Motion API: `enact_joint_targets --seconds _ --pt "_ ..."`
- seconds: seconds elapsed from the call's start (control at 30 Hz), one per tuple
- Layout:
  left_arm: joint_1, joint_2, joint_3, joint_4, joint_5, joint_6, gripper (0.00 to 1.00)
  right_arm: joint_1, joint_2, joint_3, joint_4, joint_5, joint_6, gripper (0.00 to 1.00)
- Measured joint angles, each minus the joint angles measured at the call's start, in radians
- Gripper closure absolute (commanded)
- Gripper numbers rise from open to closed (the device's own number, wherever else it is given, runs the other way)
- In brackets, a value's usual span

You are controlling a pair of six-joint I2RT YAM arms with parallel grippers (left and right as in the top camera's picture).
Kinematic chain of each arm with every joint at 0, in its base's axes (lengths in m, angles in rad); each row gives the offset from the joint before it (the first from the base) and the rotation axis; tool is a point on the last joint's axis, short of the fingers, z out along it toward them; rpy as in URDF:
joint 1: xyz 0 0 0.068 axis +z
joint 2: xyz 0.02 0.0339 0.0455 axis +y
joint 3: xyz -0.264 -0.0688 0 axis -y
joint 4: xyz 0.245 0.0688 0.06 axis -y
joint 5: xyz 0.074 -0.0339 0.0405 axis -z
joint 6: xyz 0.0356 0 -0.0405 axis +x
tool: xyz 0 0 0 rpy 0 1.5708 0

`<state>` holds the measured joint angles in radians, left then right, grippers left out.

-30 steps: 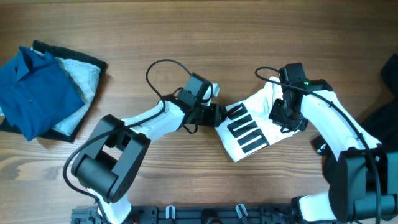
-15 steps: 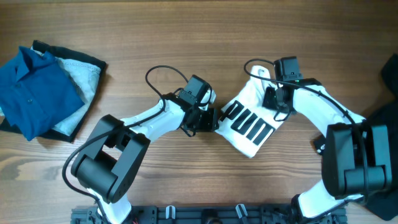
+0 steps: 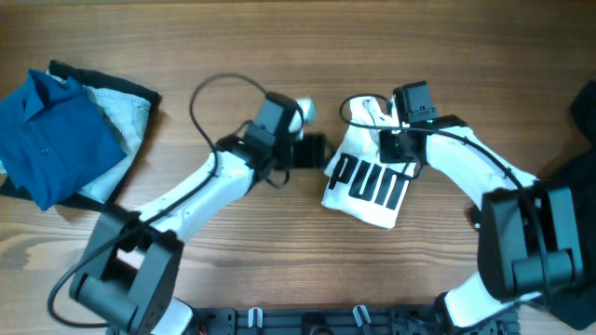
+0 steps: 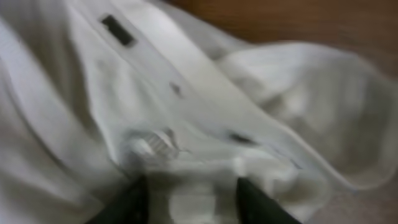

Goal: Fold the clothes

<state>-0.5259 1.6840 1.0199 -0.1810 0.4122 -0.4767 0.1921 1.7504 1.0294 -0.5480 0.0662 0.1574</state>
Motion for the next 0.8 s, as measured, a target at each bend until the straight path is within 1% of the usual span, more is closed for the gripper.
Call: enact_joint_targets --seconds 0.1,0.17,0.23,0.33,0.53,0.6,0.63,0.67,0.7,0.73,0.77,0.8 --pt "0.034 0.003 0.000 0.126 0.004 0.007 0.22 -0.026 -0.101 0.053 -0.067 0.074 0.029 0.34" --pt "0.043 0.022 0.000 0.189 0.012 0.021 0.20 -0.047 -0.173 0.095 -0.089 0.097 0.036 0.33" --pt "0.045 0.078 0.003 0.249 0.027 0.038 0.15 -0.062 -0.258 0.126 -0.109 0.117 0.040 0.29" --pt "0.045 0.175 0.022 0.304 0.061 0.053 0.13 -0.063 -0.327 0.130 -0.177 0.122 0.043 0.27" --pt "0.045 0.409 0.179 0.316 0.171 0.057 0.13 -0.063 -0.389 0.130 -0.291 0.122 0.044 0.27" --pt "0.044 0.460 0.216 0.319 0.196 0.057 0.14 -0.063 -0.401 0.130 -0.312 0.122 0.045 0.26" --pt "0.043 0.474 0.233 0.322 0.209 0.057 0.16 -0.063 -0.402 0.130 -0.317 0.122 0.047 0.26" --pt "0.040 0.484 0.245 0.323 0.216 0.057 0.20 -0.063 -0.402 0.130 -0.321 0.122 0.052 0.26" --pt "0.037 0.491 0.252 0.325 0.220 0.057 0.26 -0.063 -0.402 0.130 -0.322 0.122 0.058 0.26" --pt "0.029 0.496 0.257 0.324 0.226 0.058 0.40 -0.063 -0.402 0.130 -0.322 0.122 0.059 0.26" --pt "0.009 0.504 0.258 0.325 0.232 0.062 0.46 -0.063 -0.402 0.130 -0.323 0.121 0.062 0.26" --pt "-0.006 0.508 0.259 0.330 0.238 0.061 0.55 -0.063 -0.402 0.130 -0.326 0.117 0.063 0.26"
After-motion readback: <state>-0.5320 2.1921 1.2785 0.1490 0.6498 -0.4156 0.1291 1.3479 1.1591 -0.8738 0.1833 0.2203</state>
